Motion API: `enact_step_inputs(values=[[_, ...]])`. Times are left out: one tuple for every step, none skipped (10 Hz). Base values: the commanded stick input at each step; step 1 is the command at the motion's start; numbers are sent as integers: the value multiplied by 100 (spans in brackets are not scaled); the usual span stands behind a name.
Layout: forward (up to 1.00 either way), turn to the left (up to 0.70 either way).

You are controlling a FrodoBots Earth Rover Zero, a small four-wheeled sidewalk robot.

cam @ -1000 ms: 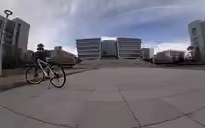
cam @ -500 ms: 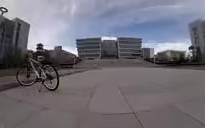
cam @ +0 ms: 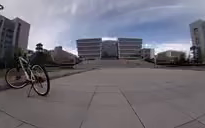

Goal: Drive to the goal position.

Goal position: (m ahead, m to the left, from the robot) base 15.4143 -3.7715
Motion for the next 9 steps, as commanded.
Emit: enact_step_inputs(values=[[85, 0], [85, 0], [85, 0], [85, 0], [85, 0], [85, 0], [85, 0], [85, 0], [85, 0]])
